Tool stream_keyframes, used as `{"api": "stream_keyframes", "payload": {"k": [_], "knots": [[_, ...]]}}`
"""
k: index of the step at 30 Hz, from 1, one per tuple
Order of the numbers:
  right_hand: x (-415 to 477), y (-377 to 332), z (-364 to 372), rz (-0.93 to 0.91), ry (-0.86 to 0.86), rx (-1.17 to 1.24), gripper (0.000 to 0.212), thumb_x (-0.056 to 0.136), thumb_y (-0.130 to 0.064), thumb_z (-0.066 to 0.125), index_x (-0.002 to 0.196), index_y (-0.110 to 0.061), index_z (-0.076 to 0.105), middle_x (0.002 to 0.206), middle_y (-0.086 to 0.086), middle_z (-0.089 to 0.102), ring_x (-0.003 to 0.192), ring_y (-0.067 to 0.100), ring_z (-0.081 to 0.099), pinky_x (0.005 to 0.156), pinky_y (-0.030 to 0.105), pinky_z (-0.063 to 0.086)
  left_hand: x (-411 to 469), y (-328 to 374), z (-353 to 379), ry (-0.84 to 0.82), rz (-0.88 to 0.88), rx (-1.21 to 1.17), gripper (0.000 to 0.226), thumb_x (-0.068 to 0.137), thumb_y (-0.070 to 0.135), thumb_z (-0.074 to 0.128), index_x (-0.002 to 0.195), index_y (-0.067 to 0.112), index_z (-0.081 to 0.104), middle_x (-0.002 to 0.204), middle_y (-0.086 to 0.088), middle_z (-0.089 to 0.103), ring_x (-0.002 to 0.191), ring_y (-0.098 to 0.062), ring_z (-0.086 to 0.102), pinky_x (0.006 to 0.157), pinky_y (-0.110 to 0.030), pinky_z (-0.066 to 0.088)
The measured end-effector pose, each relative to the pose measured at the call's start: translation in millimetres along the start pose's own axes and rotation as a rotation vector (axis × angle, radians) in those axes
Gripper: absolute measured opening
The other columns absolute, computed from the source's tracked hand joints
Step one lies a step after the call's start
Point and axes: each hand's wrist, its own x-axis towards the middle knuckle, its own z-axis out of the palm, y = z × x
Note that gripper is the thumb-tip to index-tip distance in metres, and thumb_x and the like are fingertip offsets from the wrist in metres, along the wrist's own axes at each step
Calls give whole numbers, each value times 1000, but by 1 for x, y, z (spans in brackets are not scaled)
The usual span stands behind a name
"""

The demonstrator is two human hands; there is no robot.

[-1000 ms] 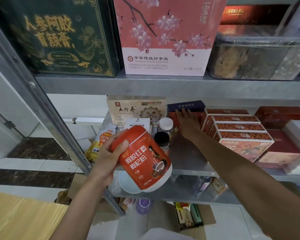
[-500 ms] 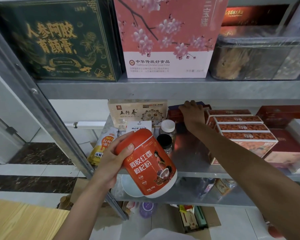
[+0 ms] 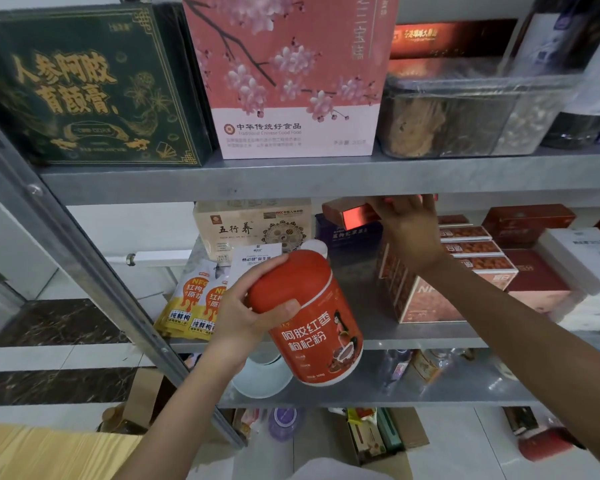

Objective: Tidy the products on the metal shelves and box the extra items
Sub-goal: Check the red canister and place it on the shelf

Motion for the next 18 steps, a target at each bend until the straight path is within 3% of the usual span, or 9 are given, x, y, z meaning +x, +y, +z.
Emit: {"api": "stream_keyframes", "payload": {"k": [3, 7, 11, 15, 18], "knots": [[-20, 18, -15, -25, 85, 90, 39, 74, 1, 62, 111, -6, 70, 107, 18, 68, 106, 34, 48, 87, 50, 46, 2, 2, 18, -43, 98, 69, 65, 49, 46, 83, 111, 50, 66, 126, 18, 58, 111, -3, 59, 75, -23, 57], [-55, 37, -32, 74, 112, 136, 40, 73, 9, 73, 111, -3, 69, 102, 20, 67, 96, 31, 46, 81, 44, 41, 12, 0, 42, -105, 171, 231, 75, 50, 55, 82, 121, 51, 58, 139, 17, 44, 123, -2, 47, 89, -23, 54], [-83, 52, -44, 112, 189, 160, 34, 84, 4, 61, 116, -7, 56, 100, 18, 62, 95, 31, 46, 81, 45, 42, 30, -11, 63, -207, 231, 303, 79, 57, 47, 90, 128, 49, 56, 142, 17, 38, 128, -1, 41, 95, -24, 49], [-104, 63, -48, 156, 202, 149, 21, 94, -5, 52, 113, -7, 58, 96, 20, 65, 95, 31, 47, 87, 47, 43, 55, -22, 85, -237, 279, 435, 76, 60, 46, 85, 125, 59, 48, 135, 32, 31, 120, 19, 33, 88, -6, 38], [-114, 69, -48, 185, 179, 137, 23, 90, -2, 51, 107, -1, 67, 94, 20, 66, 96, 30, 47, 89, 49, 43, 74, -34, 103, -249, 295, 520, 79, 65, 38, 88, 133, 47, 49, 140, 18, 30, 118, 8, 34, 94, -10, 35]]}}
